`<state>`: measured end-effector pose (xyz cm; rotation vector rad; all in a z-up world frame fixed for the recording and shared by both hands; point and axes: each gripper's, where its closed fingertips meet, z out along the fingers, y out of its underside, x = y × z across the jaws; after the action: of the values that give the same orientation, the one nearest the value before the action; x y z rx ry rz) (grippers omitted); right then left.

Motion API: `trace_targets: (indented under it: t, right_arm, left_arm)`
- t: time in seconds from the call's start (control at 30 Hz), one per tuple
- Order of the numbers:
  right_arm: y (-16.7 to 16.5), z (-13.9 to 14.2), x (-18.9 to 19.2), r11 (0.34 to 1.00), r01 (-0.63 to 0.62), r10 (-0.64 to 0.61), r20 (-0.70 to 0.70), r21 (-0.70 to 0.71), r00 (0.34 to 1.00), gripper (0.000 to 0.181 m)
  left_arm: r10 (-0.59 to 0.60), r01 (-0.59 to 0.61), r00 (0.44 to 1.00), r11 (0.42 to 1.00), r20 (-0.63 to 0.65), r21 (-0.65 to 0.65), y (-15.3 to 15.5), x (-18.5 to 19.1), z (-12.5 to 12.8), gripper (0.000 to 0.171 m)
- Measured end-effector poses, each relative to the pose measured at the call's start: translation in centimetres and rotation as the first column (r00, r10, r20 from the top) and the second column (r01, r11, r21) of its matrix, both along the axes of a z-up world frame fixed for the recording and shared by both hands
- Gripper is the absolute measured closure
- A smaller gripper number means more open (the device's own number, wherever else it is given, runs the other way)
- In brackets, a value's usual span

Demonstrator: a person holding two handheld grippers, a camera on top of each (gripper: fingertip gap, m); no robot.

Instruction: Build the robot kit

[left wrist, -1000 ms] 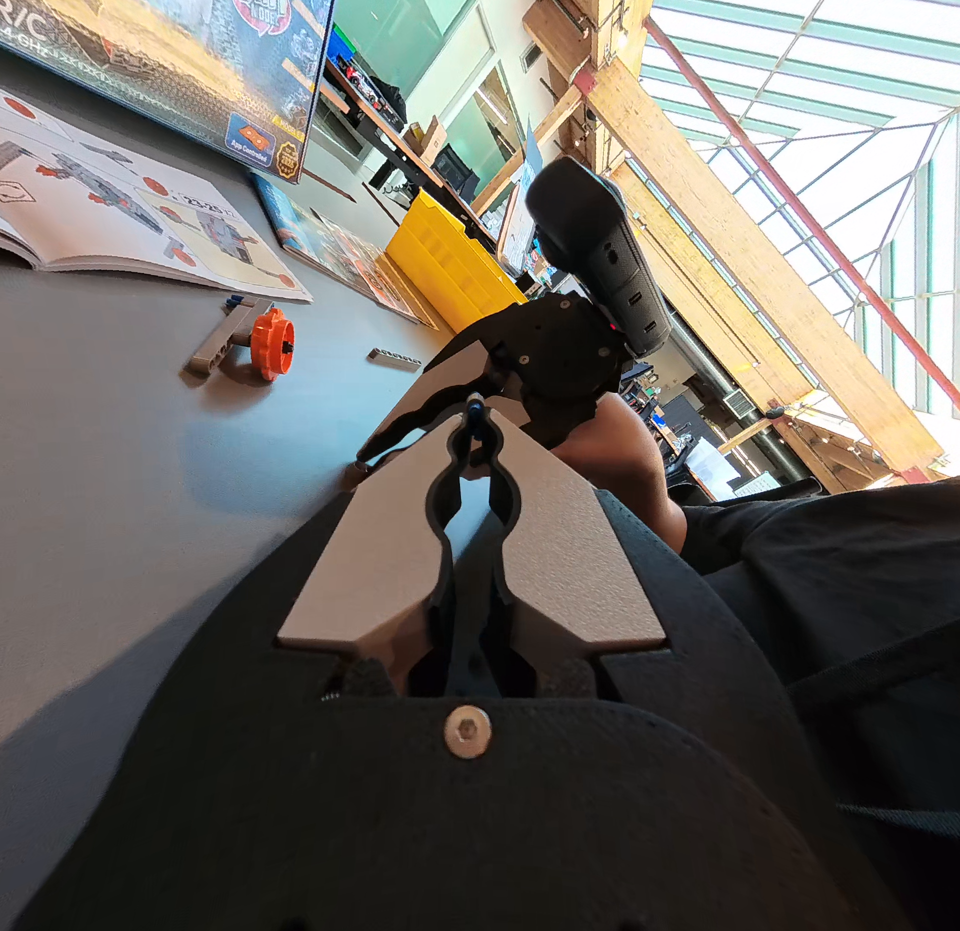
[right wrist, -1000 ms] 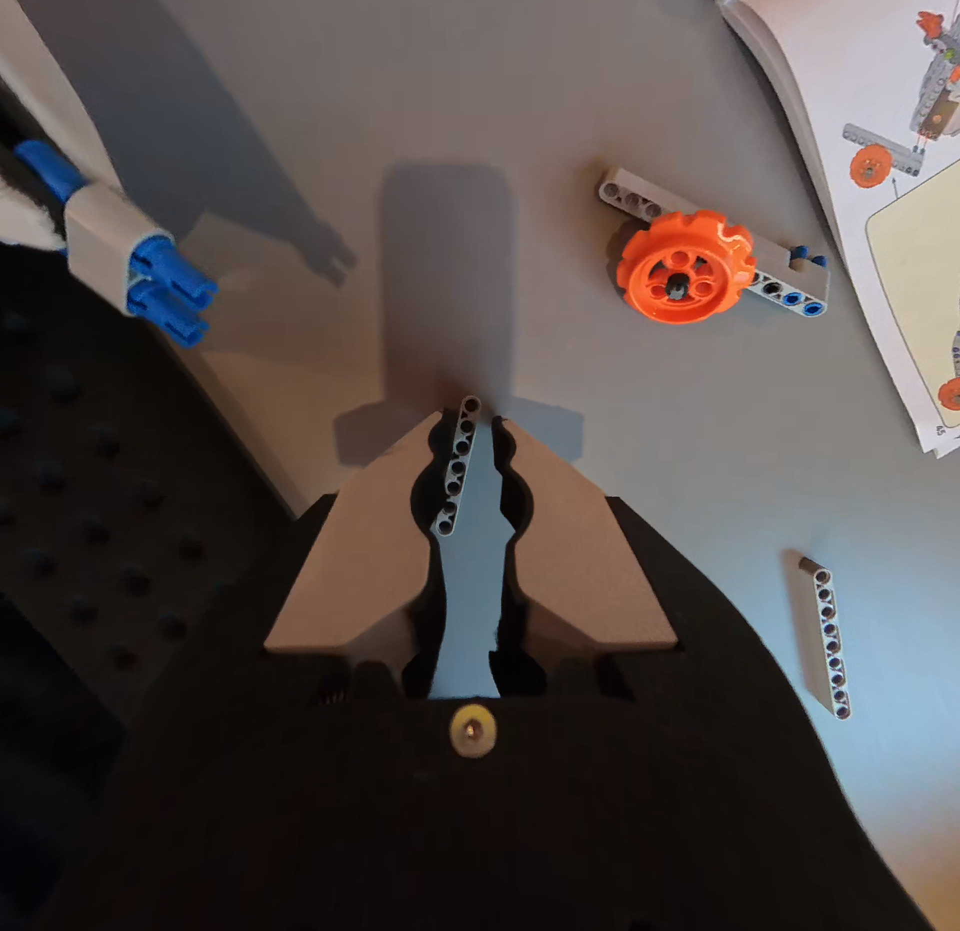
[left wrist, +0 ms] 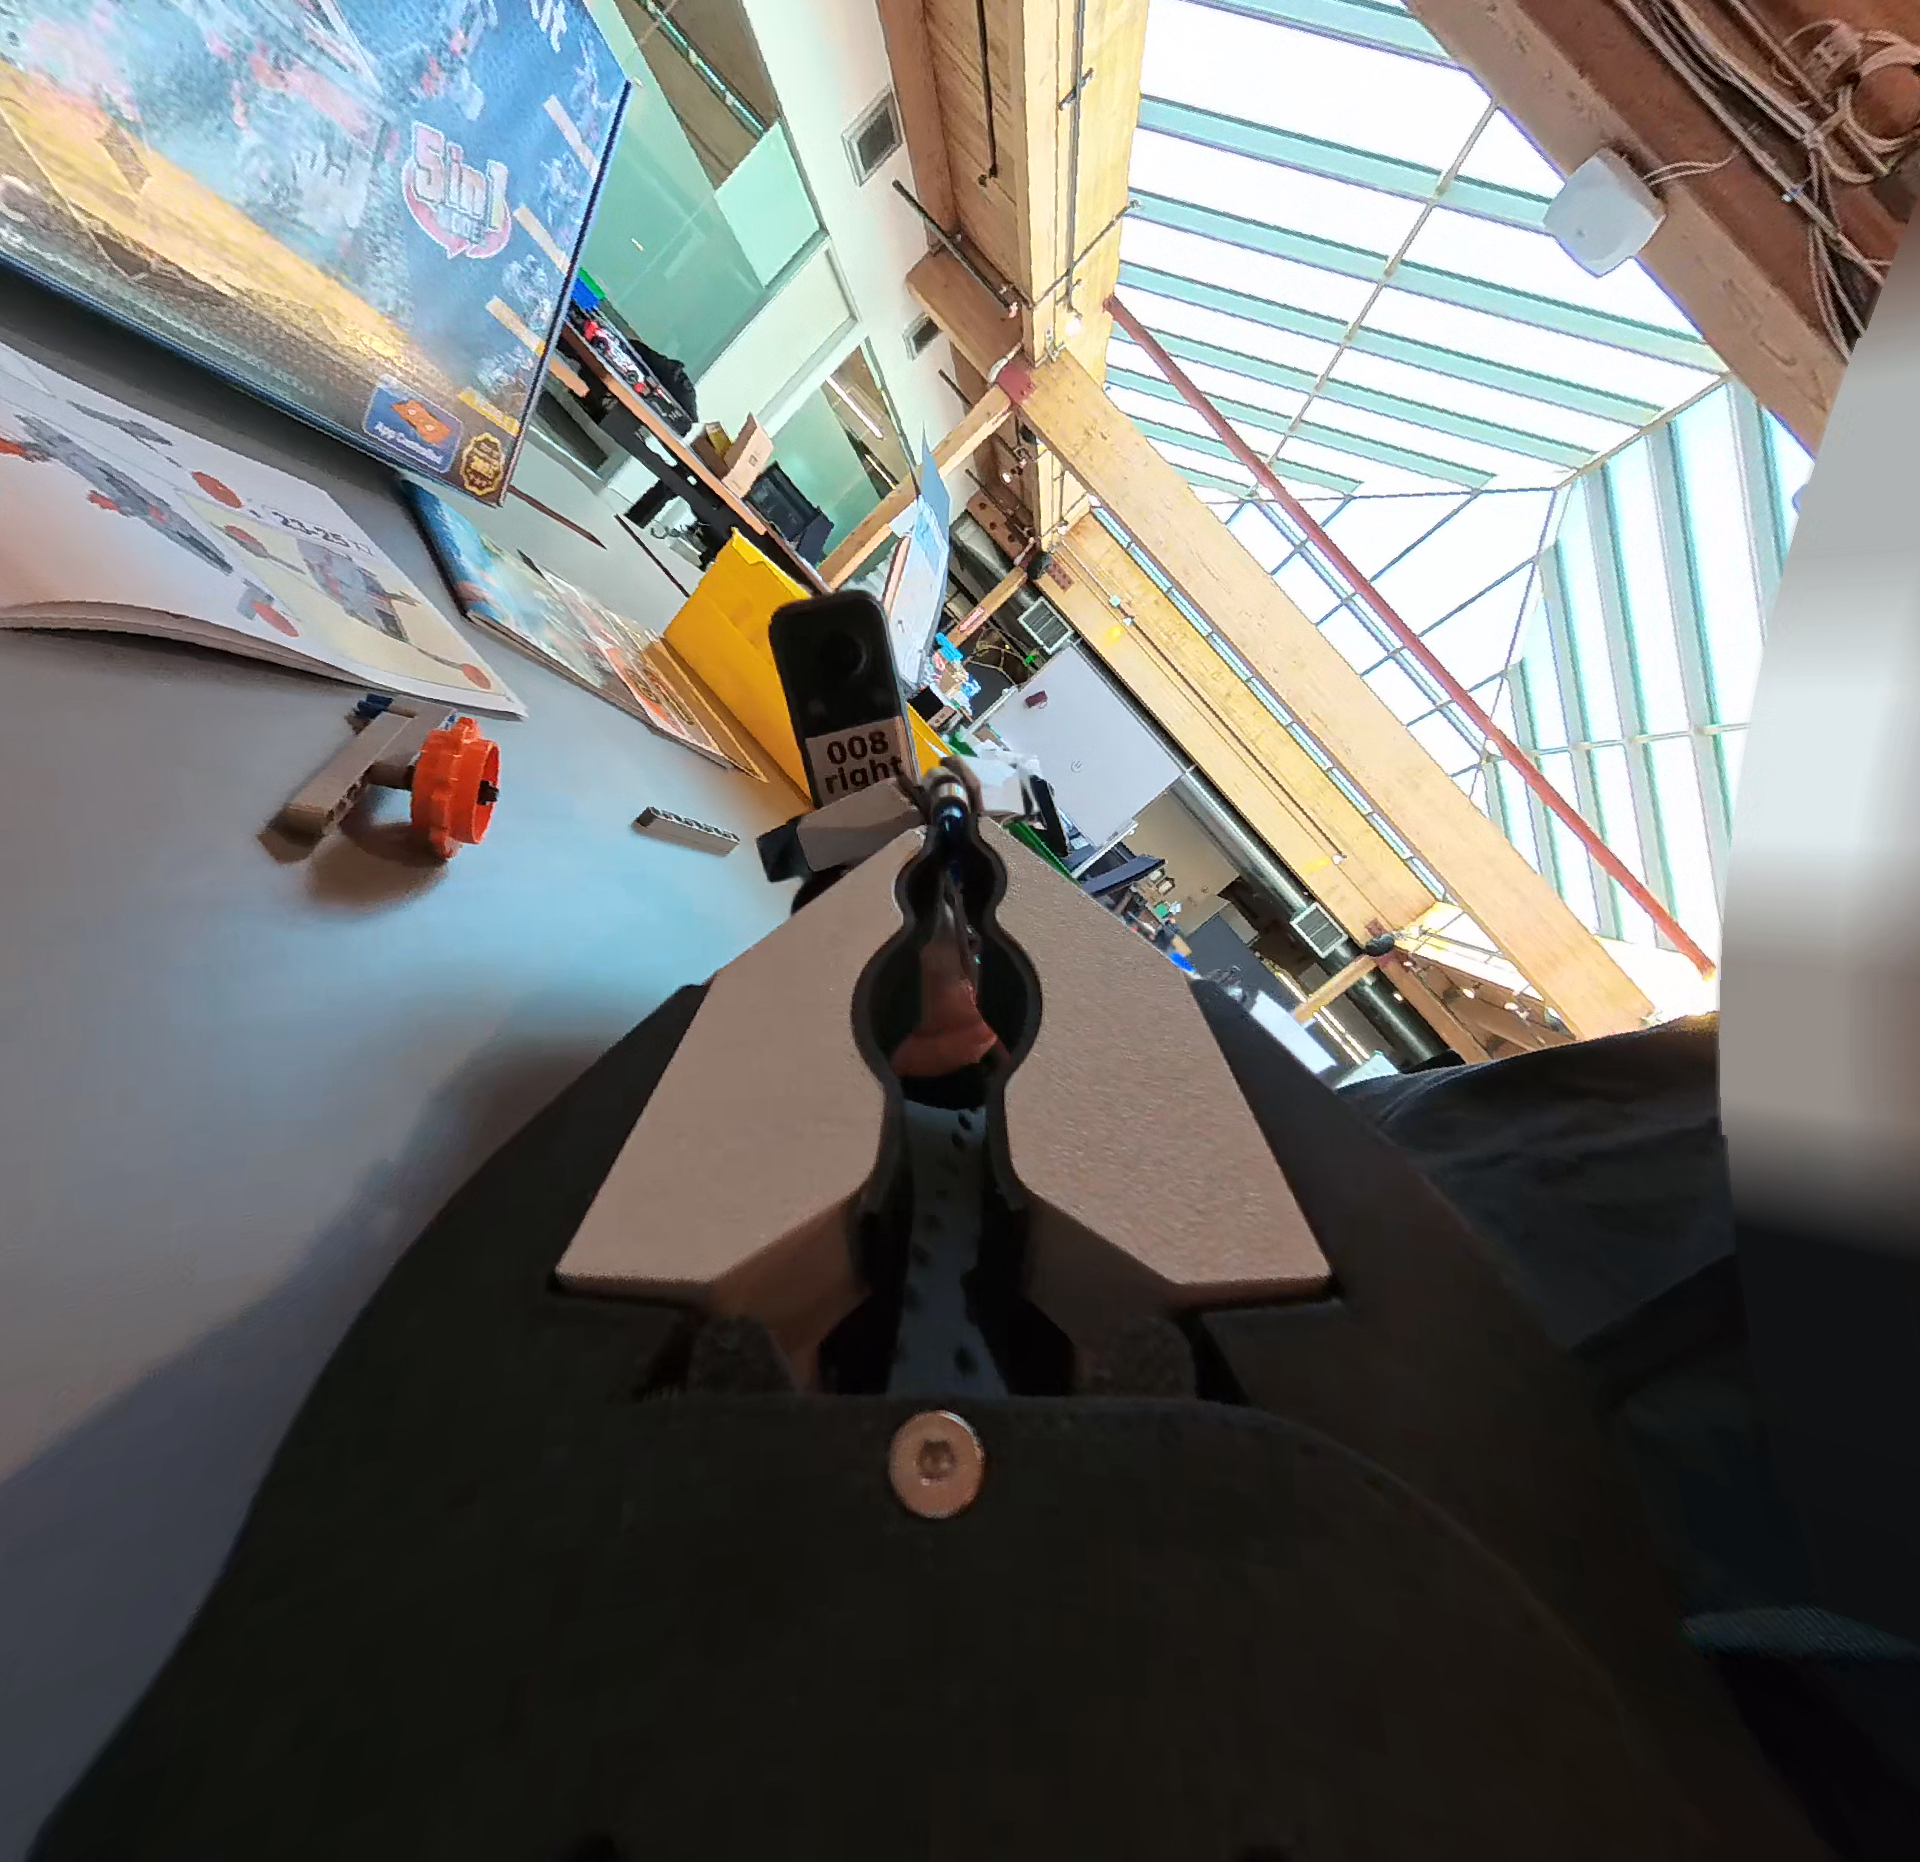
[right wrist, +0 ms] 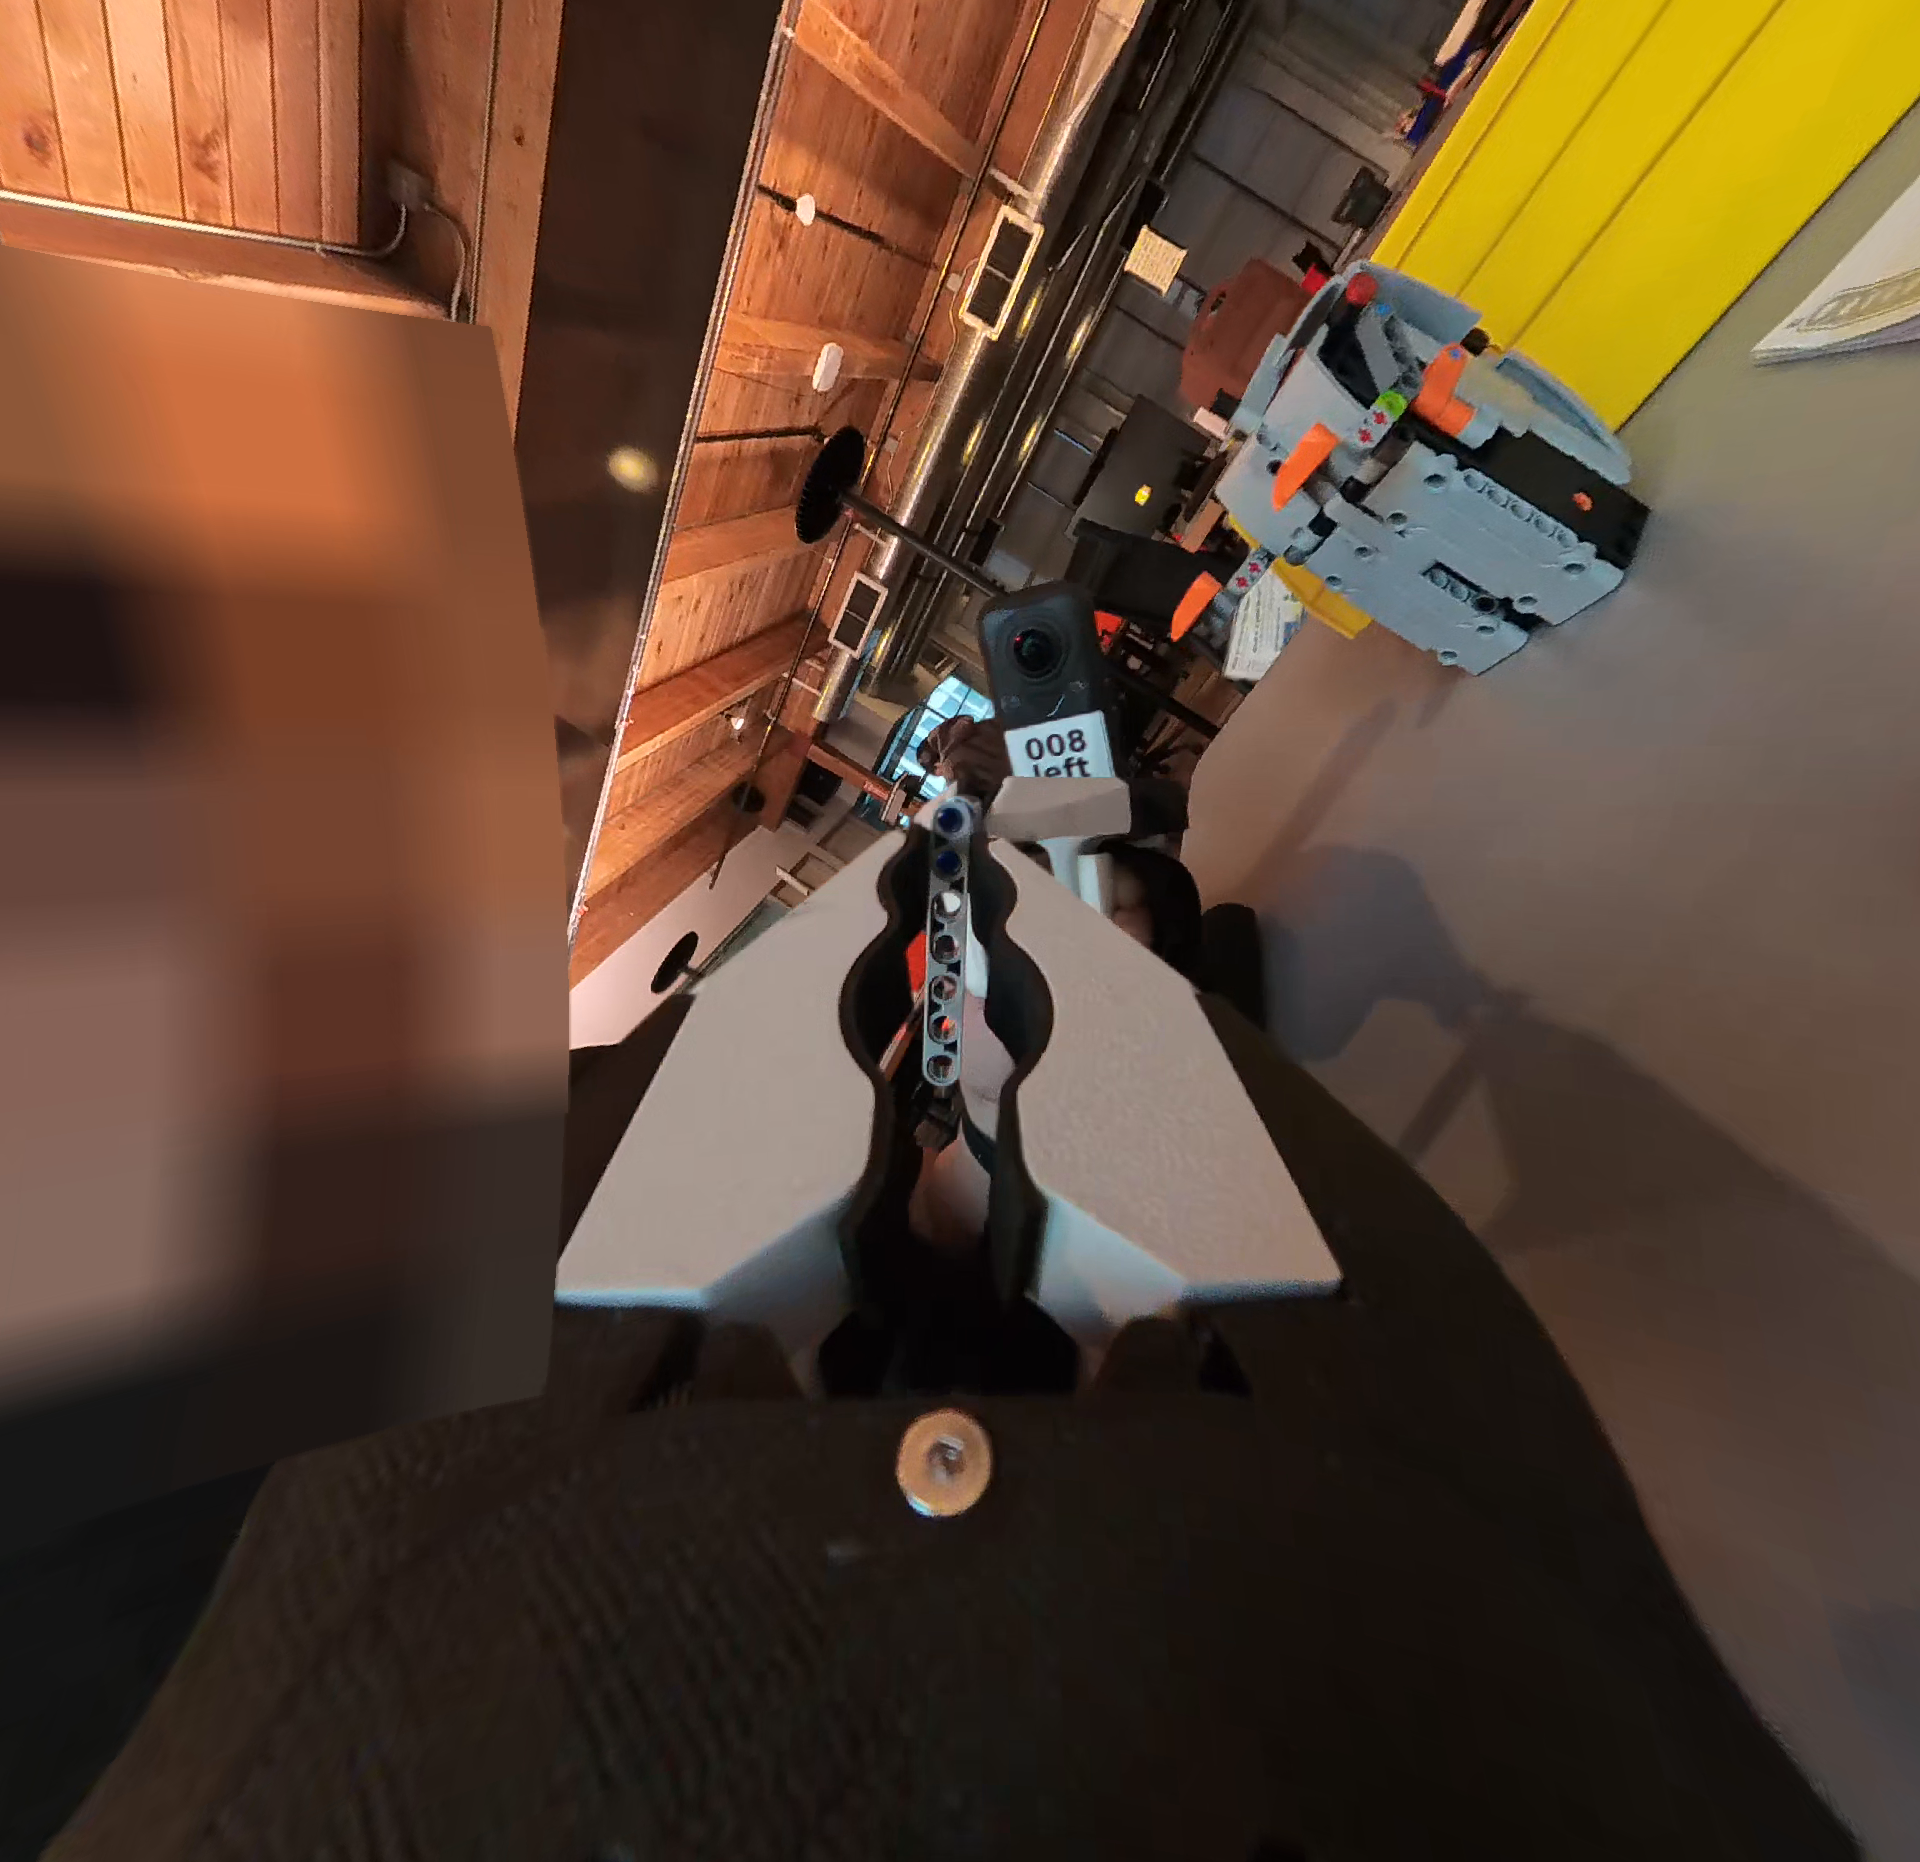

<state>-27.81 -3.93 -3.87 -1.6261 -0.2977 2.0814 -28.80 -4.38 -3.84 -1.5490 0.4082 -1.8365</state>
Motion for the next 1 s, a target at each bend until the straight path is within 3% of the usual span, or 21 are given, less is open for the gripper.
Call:
trace_targets:
  t: [0.03,0.3,0.47,1.0]
  right_arm:
    - [0.04,-0.04,-0.08,1.0,0.012,-0.012,0.0,0.003,1.0,0.176]
    - [0.66,-0.57,-0.33,0.981,0.17,-0.175,0.043,0.094,0.984,0.177]
    - [0.83,-0.55,-0.28,0.972,0.222,-0.223,0.001,0.073,0.975,0.176]
    - [0.88,-0.57,-0.35,0.981,0.191,-0.192,-0.098,-0.015,0.977,0.176]
  left_arm:
    - [0.013,-0.013,1.0,1.0,-0.005,0.005,0.12,-0.07,-0.03,0.171]
    - [0.108,-0.105,0.992,0.994,-0.06,0.038,0.86,-0.43,-0.53,0.171]
    - [0.118,-0.116,0.991,0.993,-0.062,0.033,0.98,-0.31,-0.62,0.171]
    - [0.102,-0.102,0.994,0.995,-0.036,0.003,0.89,0.07,-0.55,0.171]
